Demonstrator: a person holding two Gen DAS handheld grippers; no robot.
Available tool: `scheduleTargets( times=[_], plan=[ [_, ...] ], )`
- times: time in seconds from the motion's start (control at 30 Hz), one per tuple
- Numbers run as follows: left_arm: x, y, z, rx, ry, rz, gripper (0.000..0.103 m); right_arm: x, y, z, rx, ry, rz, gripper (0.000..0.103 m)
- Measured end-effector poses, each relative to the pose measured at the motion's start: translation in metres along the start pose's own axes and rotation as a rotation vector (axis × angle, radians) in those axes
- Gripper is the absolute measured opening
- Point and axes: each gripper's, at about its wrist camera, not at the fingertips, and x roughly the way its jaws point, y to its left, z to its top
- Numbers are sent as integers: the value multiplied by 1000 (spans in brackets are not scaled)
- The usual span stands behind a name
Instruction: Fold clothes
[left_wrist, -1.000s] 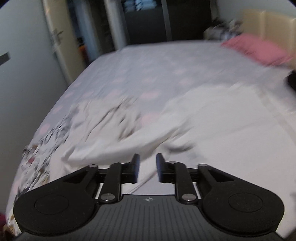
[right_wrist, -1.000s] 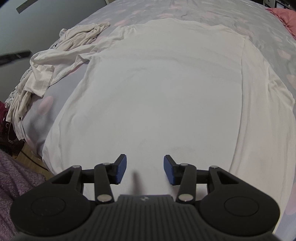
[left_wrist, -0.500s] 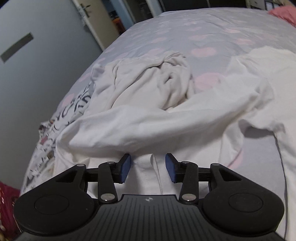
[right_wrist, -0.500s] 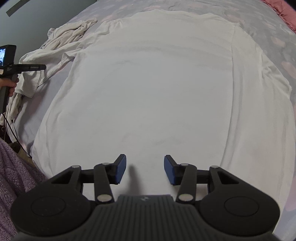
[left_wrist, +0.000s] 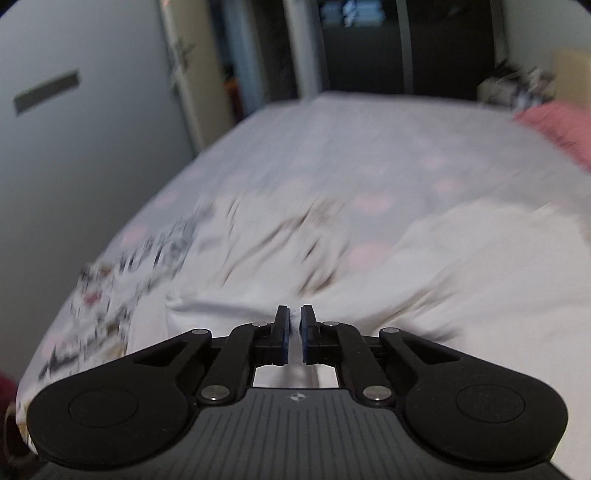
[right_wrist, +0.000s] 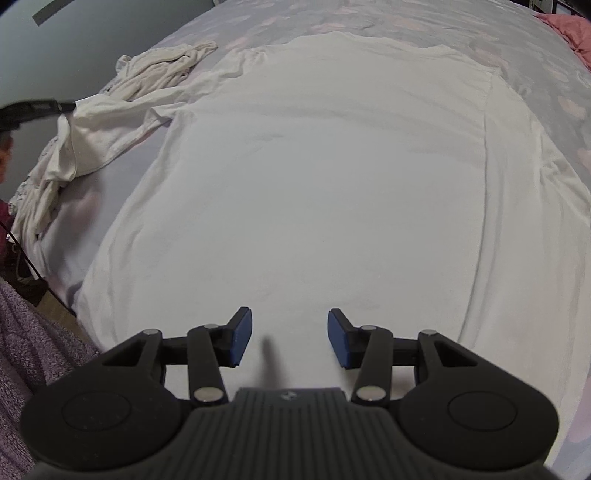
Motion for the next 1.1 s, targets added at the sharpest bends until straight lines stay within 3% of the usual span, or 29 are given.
scheduleTargets(
  times=[0.27,0.5,0.67,0.77,0.97,1.1],
  plan=[
    [-96,-25,44,95,-178,-264,3,-20,11,-5,-26,-46,6,49],
    [-153,-97,59,321,-239,-548,3,-38,11,-15,-21,-87,-12,49],
    [-170,-159,39,502,-186,-741,3,-44,-1,-29,17,-86,-40,49],
    [-166,-192,14,586,-102,-822,3,-47,-10,-37,48,-88,-40,49],
    [-135,-229,-42,596,16,-863,3,-53,-11,-51,39,-127,10,49],
    [-115,-236,-63,565,70,-877,5,-51,-11,-53,25,-125,-3,49]
  ],
)
